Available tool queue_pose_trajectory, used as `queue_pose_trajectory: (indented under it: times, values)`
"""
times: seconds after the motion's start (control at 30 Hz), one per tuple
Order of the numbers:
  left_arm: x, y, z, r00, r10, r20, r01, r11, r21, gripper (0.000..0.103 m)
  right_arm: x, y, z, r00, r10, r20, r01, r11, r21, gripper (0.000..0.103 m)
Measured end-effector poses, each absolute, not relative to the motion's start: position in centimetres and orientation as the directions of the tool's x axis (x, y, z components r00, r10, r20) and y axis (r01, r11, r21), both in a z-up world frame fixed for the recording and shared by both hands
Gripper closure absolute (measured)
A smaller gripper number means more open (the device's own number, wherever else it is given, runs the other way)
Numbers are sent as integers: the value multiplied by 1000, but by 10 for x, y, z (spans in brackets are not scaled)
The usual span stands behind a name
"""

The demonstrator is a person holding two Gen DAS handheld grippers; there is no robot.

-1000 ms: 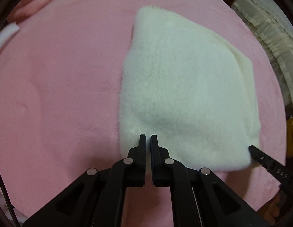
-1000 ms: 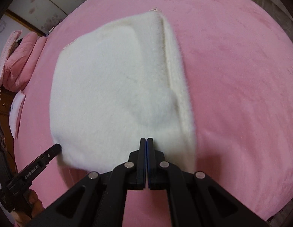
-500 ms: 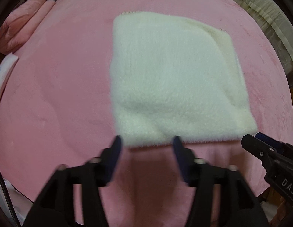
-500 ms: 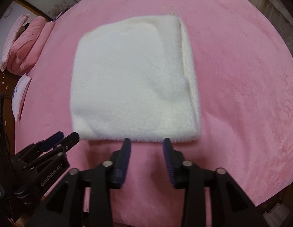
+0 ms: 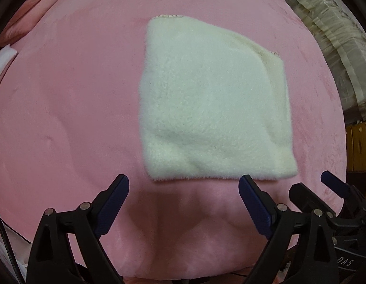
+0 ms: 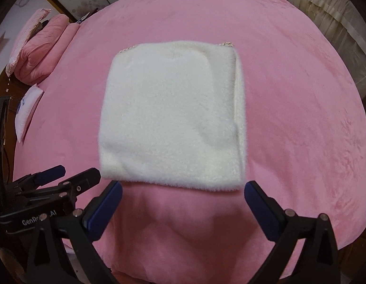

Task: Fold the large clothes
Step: 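Open both tools and position them at the bundle's folded edge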

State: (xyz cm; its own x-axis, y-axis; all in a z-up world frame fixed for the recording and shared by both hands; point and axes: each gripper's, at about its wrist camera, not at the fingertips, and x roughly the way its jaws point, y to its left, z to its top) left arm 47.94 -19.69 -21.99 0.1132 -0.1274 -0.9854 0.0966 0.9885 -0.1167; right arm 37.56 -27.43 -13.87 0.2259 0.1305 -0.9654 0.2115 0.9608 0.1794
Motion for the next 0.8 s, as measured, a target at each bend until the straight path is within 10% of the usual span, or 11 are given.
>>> queue_pose_trajectory:
  times: [0.8]
  values:
    - [487, -198, -233, 141, -52, -989, 119, 992, -35, 10, 394, -288, -144, 209, 109, -972, 243, 957, 160, 0]
